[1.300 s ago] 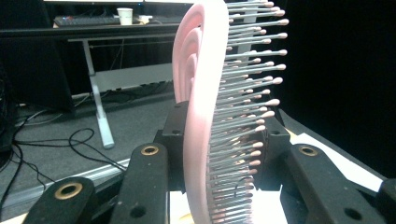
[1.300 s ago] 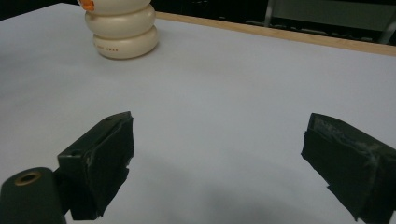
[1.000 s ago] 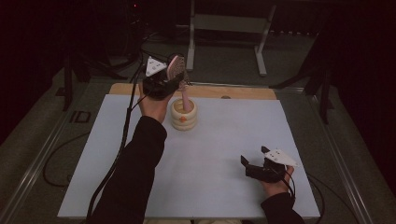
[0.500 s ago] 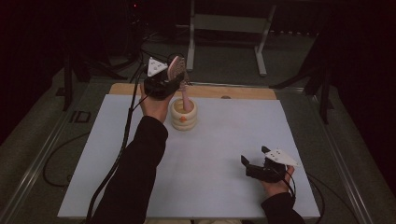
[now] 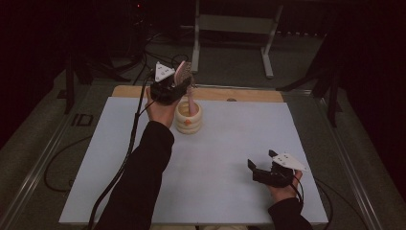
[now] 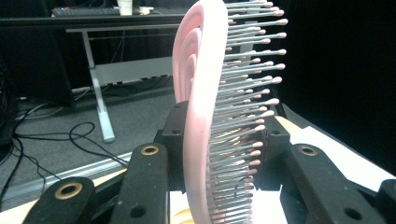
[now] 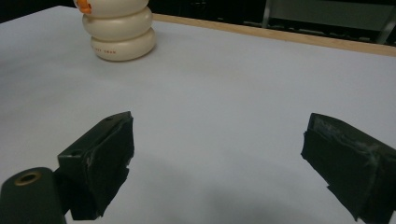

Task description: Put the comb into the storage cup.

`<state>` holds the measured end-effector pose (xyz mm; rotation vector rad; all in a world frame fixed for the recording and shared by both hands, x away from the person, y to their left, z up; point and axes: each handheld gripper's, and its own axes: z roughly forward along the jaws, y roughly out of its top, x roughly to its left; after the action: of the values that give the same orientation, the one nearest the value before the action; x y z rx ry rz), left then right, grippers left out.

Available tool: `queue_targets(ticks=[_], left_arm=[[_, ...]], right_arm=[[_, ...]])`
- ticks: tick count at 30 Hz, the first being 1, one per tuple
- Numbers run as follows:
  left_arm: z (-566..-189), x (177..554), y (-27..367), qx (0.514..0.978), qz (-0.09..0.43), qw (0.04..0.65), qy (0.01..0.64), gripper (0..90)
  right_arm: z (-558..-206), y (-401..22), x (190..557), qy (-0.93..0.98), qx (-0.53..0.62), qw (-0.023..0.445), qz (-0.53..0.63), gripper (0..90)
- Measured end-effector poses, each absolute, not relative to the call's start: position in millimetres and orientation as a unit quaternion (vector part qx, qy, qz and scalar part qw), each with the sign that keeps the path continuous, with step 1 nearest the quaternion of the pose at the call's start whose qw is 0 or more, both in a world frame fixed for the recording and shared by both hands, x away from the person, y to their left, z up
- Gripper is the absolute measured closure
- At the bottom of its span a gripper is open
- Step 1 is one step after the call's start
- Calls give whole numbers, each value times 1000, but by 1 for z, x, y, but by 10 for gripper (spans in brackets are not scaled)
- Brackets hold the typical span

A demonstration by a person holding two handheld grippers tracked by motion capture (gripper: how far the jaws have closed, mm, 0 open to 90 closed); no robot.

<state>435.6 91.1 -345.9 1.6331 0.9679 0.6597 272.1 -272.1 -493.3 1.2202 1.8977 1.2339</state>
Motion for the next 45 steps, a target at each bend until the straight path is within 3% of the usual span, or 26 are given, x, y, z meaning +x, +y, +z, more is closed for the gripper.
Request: queue_targets(ticks=[45], left_arm=[[-371, 444, 90, 686, 264, 527, 426, 651]], right_arm=[[-494, -272, 273, 707, 455, 280, 463, 88]])
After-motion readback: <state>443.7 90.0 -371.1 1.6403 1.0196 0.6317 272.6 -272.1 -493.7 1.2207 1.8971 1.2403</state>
